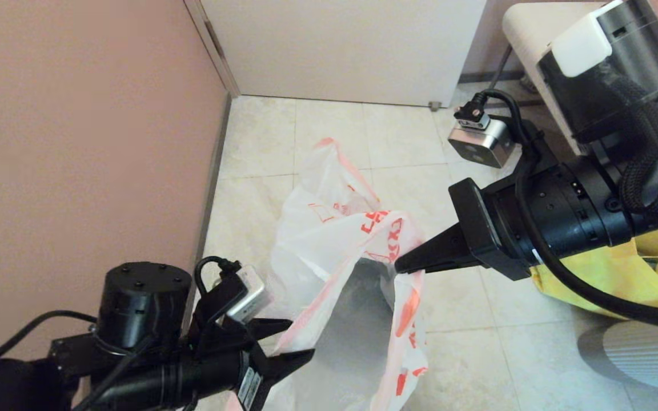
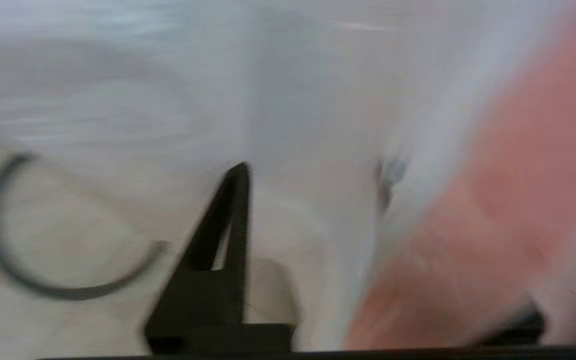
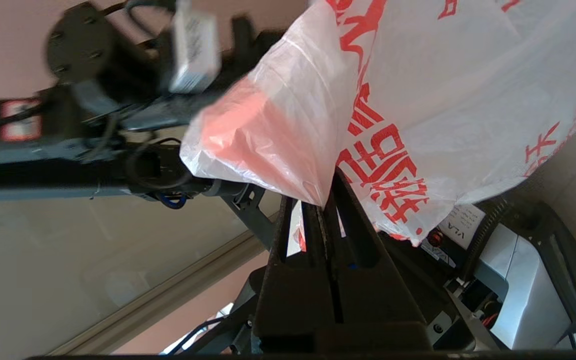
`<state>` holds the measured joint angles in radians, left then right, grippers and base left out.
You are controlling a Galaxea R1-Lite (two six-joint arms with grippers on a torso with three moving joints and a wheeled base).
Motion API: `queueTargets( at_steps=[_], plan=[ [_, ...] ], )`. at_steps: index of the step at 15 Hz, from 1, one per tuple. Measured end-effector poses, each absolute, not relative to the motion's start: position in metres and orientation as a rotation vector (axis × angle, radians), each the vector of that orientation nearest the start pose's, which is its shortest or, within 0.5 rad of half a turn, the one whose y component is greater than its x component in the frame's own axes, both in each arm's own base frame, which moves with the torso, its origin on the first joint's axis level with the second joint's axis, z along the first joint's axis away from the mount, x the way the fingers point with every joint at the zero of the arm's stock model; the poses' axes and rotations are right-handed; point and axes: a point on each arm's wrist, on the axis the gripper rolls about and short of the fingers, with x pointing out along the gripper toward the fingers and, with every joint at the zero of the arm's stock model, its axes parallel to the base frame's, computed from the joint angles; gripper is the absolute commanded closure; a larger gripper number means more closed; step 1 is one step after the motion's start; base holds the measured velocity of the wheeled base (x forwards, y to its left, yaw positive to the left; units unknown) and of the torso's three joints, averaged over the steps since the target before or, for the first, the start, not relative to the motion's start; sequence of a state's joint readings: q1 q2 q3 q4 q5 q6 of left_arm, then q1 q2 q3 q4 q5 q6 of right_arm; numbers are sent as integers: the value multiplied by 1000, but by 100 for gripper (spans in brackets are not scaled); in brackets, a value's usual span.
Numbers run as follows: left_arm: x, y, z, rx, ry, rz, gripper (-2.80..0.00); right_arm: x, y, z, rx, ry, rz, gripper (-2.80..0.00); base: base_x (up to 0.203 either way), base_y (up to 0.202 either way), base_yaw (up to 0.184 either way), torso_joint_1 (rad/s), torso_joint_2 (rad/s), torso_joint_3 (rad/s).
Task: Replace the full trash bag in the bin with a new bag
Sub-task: Put the new garbage bag on the trash can
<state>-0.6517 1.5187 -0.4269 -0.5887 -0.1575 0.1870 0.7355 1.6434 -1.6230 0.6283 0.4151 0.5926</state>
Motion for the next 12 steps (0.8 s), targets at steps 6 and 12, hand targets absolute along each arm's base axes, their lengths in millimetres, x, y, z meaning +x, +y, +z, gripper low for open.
queueTargets(
  at_steps=[6,12],
  plan=[
    [187,-146,137,189,379,-766,0,200,186,314,409,961,854,0,0,0,0,0,0,0],
    [186,-148,154,105,333,-771,0,191,191,313,357,955,842,-280,0,0,0,0,0,0]
  ],
)
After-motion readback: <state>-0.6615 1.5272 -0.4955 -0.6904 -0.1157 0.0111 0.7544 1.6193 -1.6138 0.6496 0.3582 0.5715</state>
